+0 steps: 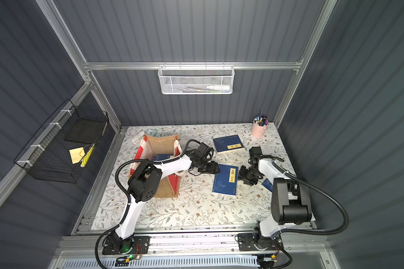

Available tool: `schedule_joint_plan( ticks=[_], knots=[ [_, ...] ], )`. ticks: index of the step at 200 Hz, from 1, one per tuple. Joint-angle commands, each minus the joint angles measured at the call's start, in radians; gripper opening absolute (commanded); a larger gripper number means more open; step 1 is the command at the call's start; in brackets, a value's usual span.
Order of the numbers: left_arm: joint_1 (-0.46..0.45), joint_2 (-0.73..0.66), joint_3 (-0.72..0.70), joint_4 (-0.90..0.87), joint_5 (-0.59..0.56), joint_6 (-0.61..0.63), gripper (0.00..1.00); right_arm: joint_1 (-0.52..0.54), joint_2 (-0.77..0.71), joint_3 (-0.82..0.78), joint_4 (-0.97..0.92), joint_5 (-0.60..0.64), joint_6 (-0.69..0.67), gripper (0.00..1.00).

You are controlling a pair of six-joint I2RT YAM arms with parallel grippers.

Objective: Put the books into the canvas bag
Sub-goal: Adjust the book at the center of the board, then pick up the book from the center of the board.

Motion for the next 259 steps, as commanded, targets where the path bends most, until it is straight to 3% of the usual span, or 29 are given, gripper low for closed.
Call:
schedule_joint_plan(
  ticks=[1,24,84,123,173,200,244,259],
  knots=[
    [-0.004,0.001,-0.045,-0.031,0.073,-0.067,0.62,0.034,-0.012,-0.047,0.07,-0.076,0.062,0.47],
    [-0.004,-0.005,-0.07,-0.011,0.091,-0.096,0.62,0.039,0.031,-0.068,0.088,-0.078,0.06,0.45],
    [-0.004,-0.055,-0.187,0.04,0.1,-0.147,0.63,0.041,0.092,-0.108,0.124,-0.056,0.054,0.29],
    [-0.004,-0.035,-0.216,0.106,0.209,-0.171,0.65,0.041,0.108,-0.112,0.131,-0.061,0.046,0.17],
    [-0.004,-0.023,-0.224,0.261,0.406,-0.256,0.65,0.039,0.12,-0.11,0.139,-0.099,0.045,0.14],
    [-0.004,-0.059,-0.232,0.377,0.462,-0.317,0.58,0.038,0.12,-0.112,0.149,-0.121,0.052,0.14],
    [-0.004,-0.094,-0.242,0.492,0.456,-0.37,0.4,0.038,0.102,-0.117,0.154,-0.161,0.064,0.14],
    [-0.004,-0.096,-0.239,0.506,0.452,-0.374,0.38,0.038,0.095,-0.122,0.156,-0.17,0.067,0.14]
  ],
)
